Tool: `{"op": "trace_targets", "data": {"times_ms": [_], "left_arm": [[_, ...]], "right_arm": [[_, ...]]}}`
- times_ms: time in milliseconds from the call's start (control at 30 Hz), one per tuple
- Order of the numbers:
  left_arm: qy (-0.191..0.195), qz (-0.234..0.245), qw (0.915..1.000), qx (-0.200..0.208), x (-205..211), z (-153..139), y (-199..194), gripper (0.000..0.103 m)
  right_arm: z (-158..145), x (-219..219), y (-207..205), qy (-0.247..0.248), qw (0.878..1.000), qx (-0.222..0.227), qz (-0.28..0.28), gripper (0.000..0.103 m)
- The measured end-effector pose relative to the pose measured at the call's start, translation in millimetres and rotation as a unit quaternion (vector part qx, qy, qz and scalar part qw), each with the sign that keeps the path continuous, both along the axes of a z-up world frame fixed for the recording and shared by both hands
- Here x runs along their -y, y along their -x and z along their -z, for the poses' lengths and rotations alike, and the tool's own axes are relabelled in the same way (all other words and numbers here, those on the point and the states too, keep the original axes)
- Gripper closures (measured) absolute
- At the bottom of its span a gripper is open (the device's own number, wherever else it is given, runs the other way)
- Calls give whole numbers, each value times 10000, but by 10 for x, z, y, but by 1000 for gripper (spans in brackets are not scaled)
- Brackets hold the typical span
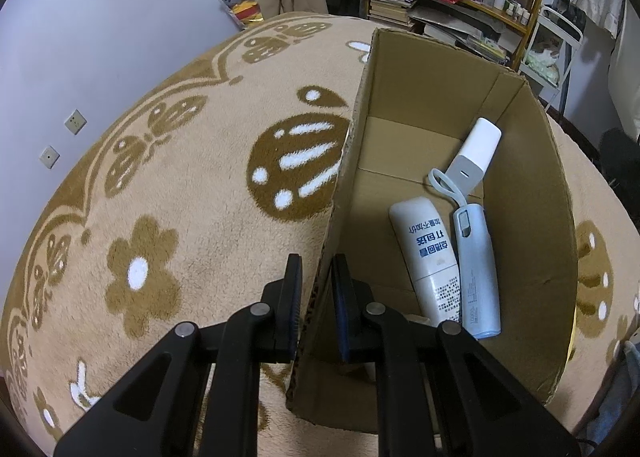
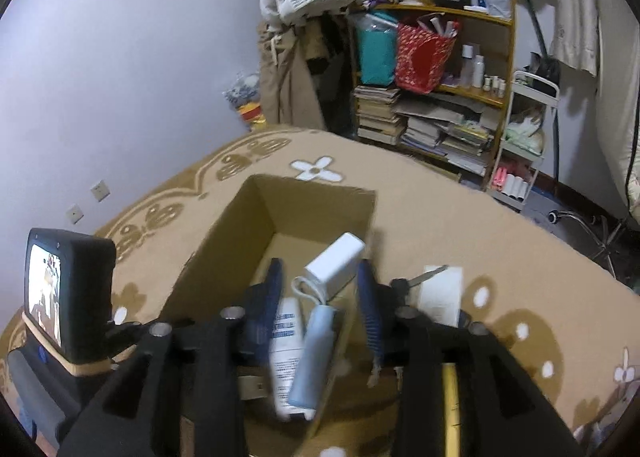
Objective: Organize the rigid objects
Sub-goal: 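Move the right tool back over the green cartoon tin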
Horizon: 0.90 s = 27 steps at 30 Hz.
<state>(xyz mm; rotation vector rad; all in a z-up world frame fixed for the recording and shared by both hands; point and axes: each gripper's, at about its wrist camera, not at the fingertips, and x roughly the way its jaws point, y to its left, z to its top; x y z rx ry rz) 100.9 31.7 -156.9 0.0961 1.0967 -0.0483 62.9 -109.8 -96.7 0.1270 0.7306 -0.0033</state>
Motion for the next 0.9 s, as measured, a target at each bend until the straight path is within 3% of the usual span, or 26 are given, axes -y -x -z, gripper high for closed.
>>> {"op": "trace_targets", "data": {"times_ms": [133,200,300,667,900], "left_arm": [[-3,4,10000,0,-1,0,0,89],[25,-6,10000,-4,-14,-6,4,89],[41,-16,10000,-12,-15,-14,8,89],[13,3,10000,-11,-11,-25,14,89],[-6,14,10000,-10,-12,-23,11,89]], "right_arm": [[-43,204,37,-130,9995,38,298,40],[-54,292,59,-143,9987,32,487,25],[-55,416,117,-168,9973,7,720,12],[143,704,359,-280,9930,-424,1069,10],[219,725,596,-250,9924,-403,1131,10]]}}
